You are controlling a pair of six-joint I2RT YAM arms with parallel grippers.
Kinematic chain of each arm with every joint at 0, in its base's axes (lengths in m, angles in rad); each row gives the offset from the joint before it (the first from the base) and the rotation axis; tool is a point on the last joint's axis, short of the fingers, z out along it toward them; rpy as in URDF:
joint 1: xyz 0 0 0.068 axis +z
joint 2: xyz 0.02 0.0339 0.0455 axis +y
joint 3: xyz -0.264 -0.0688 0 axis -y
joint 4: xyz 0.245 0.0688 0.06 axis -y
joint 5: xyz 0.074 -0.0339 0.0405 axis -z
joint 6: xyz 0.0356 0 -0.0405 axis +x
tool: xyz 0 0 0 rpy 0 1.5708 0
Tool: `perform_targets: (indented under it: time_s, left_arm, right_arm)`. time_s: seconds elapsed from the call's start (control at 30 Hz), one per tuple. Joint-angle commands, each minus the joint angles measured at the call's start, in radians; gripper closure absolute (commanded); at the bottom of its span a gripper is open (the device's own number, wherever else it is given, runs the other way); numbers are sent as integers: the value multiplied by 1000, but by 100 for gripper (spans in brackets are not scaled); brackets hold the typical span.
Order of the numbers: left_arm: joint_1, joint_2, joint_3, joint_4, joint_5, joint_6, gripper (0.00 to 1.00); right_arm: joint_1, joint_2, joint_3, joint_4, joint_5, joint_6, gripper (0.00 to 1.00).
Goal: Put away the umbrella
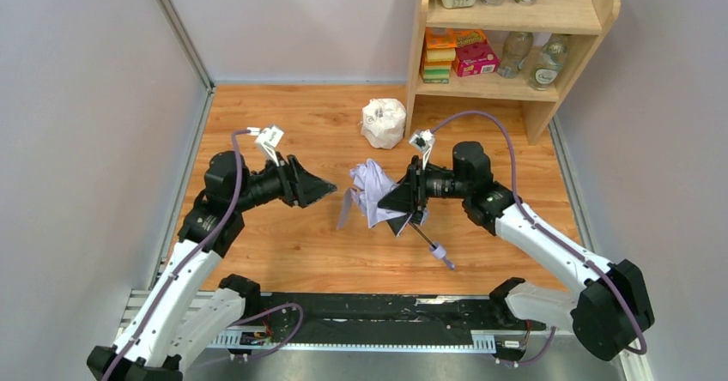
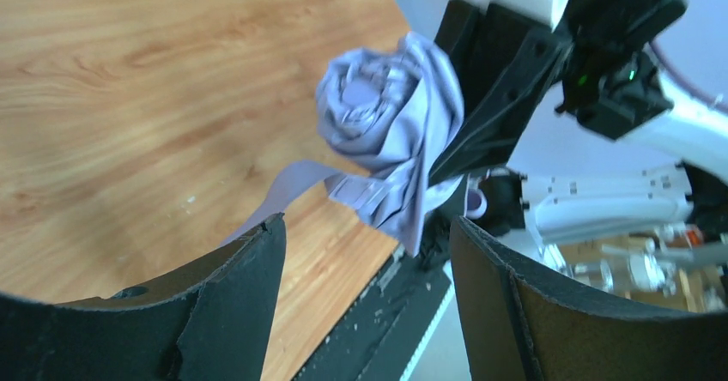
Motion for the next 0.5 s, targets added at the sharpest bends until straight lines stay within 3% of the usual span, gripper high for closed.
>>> perform_targets:
  time_s: [0.0, 0.17, 0.3, 0.43, 0.47]
  left_arm:
    - [-70, 29, 9, 46, 95, 100, 24]
    - [-157, 103, -43, 138, 109, 117, 23]
    - [-179, 146, -45, 103, 78, 169, 23]
    - [-179, 149, -56, 86, 72, 185, 36]
    - [-179, 155, -56, 75, 62, 191, 44]
  right_arm:
    - [-25, -72, 97, 28, -146, 109, 100]
    - [-34, -101, 136, 4, -192, 156, 100]
    - [-42, -113, 169, -27, -230, 181, 100]
    - [-59, -118, 208, -42, -275, 221, 100]
    - [-59, -115, 219, -41, -285, 235, 100]
